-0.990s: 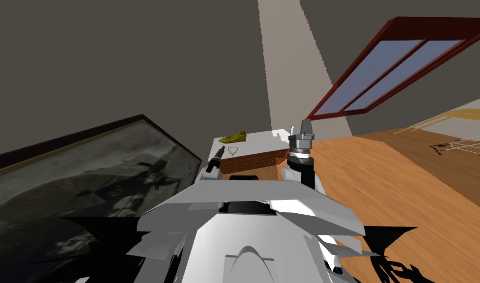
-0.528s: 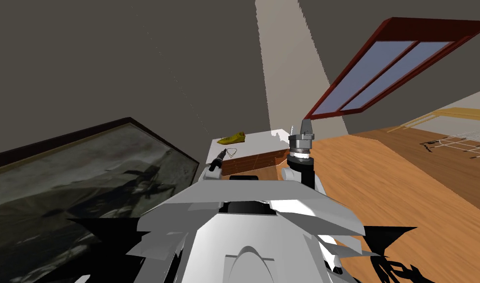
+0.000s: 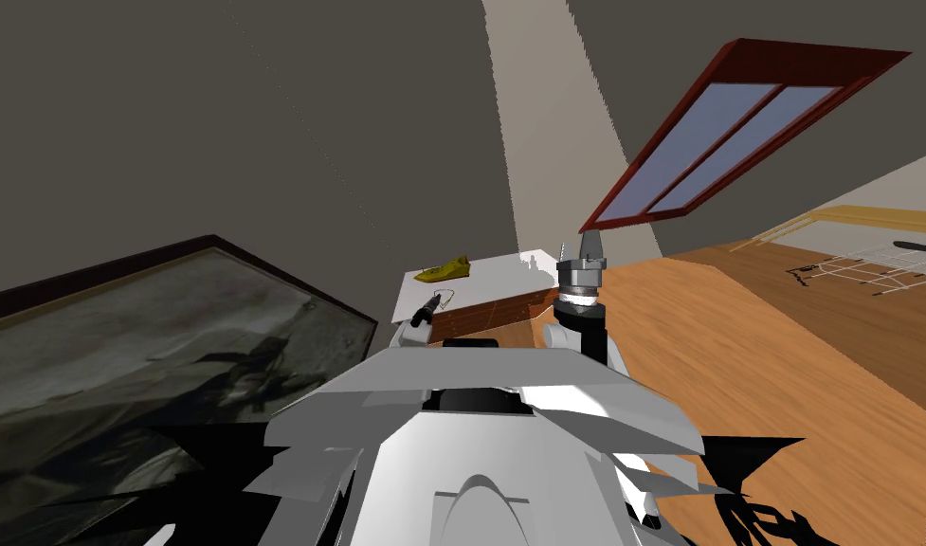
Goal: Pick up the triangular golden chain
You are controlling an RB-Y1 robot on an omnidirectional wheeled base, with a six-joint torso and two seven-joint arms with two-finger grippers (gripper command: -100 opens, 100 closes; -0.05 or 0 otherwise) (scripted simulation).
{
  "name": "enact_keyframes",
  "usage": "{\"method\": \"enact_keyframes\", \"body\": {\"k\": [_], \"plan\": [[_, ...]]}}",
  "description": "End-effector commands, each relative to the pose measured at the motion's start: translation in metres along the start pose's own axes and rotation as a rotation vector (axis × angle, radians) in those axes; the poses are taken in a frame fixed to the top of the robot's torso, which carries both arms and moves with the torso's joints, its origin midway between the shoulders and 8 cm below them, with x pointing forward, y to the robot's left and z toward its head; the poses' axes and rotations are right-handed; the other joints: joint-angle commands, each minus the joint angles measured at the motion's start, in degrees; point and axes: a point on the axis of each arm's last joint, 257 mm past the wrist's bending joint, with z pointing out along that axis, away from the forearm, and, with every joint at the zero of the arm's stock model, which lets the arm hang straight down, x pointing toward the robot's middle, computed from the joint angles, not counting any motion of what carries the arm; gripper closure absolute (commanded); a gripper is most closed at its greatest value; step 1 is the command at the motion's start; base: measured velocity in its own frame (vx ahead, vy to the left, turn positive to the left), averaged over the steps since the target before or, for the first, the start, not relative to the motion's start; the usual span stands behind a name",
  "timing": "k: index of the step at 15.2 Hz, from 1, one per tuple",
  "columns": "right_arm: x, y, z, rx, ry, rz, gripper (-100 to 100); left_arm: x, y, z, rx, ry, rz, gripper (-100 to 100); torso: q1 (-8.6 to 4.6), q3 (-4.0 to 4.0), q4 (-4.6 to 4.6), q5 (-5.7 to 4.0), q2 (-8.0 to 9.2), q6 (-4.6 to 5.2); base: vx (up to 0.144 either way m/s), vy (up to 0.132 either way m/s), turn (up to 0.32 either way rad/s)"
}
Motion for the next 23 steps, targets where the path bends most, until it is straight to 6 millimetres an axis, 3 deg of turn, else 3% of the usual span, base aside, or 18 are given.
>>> {"method": "enact_keyframes", "body": {"k": [1, 3, 9, 10, 17, 18, 22, 23], "plan": [[0.0, 0.0, 0.0, 0.0, 0.0, 0.0, 0, 0.014, 0.008, 0.003, -0.036, 0.035, 0.023, -100, 0.0, 0.0, 0.0, 0.0, 0.0, 0.0, 0.05, -0.001, -0.044], [0.0, 0.0, 0.0, 0.0, 0.0, 0.0, 0, 0.023, 0.015, 0.006, -0.06, 0.06, 0.04, -100, 0.01, 0.01, 0.0, 0.0, 0.02, 0.0, 0.044, -0.004, -0.037], [0.0, 0.0, 0.0, 0.0, 0.0, 0.0, 0, 0.021, 0.017, 0.011, -0.048, 0.044, 0.029, -100, 0.0, 0.11, 0.04, 0.0, 0.19, -0.02, 0.013, -0.005, 0.004], [0.0, 0.0, 0.0, 0.0, 0.0, 0.0, 0, 0.02, 0.017, 0.011, -0.047, 0.043, 0.028, 100, 0.01, 0.12, 0.05, 0.0, 0.21, -0.01, 0.0, 0.0, 0.0], [0.0, 0.0, 0.0, 0.0, 0.0, 0.0, 0, 0.02, 0.014, 0.007, -0.046, 0.044, 0.029, 100, 0.01, 0.14, 0.06, 0.02, 0.24, 0.03, -0.003, 0.003, -0.009], [0.0, 0.0, 0.0, 0.0, 0.0, 0.0, 0, -0.006, 0.02, 0.01, -0.068, 0.017, 0.017, -100, 0.02, 0.14, 0.06, 0.02, 0.24, 0.03, -0.017, 0.002, -0.122], [0.0, 0.0, 0.0, 0.0, 0.0, 0.0, 0, -0.04, 0.03, 0.012, -0.107, -0.015, -0.006, -100, 0.06, 0.18, 0.08, 0.02, 0.31, 0.05, -0.028, 0.009, -0.136], [0.0, 0.0, 0.0, 0.0, 0.0, 0.0, 0, -0.04, 0.03, 0.012, -0.107, -0.015, -0.006, -100, 0.05, 0.18, 0.08, 0.02, 0.29, 0.05, -0.018, 0.004, -0.088]]}}
